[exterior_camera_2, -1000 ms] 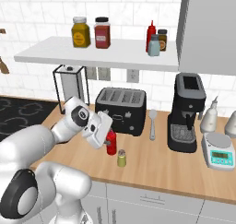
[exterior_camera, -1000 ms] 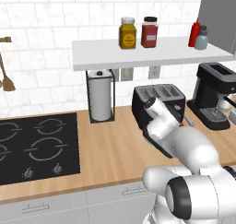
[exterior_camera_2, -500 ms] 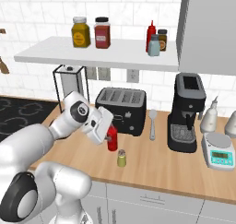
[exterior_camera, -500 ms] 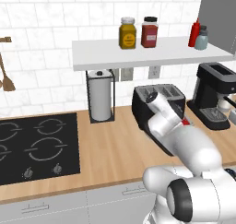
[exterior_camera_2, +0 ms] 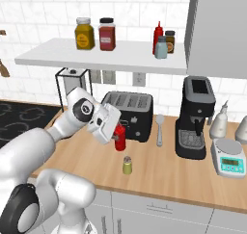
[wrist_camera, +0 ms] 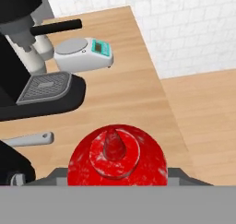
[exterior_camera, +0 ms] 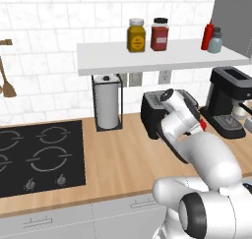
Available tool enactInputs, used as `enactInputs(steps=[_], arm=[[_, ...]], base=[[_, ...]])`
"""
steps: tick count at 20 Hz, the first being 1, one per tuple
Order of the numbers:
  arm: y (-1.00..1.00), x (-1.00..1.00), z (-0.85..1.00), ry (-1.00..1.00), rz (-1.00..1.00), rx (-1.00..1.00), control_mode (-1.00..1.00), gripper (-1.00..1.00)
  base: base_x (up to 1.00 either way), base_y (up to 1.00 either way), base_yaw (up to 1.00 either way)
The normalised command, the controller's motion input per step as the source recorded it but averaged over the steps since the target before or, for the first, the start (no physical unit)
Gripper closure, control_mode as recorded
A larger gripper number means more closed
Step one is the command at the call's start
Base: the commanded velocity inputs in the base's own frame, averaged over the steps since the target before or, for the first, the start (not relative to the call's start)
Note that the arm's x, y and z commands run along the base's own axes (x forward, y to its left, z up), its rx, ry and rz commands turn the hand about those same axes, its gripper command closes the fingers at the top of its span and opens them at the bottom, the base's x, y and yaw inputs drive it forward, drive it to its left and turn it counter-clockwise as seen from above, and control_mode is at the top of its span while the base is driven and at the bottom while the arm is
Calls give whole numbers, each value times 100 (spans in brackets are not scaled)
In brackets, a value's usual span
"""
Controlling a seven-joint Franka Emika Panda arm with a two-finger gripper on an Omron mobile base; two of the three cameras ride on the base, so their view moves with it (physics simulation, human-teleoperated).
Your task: Put the shaker and condiment bottle from the counter next to their counterparts in the cabinet.
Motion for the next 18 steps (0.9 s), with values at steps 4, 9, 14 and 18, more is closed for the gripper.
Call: enactInputs(steps=[4,9,14,18], arm=[[-3,0,47,0,0,0,-100,100],[-1,0,40,0,0,0,-100,100],[0,0,42,0,0,-1,-100,100],[0,0,41,0,0,-4,-100,100]], base=[[0,0,0],[0,0,0],[0,0,0],[0,0,0]])
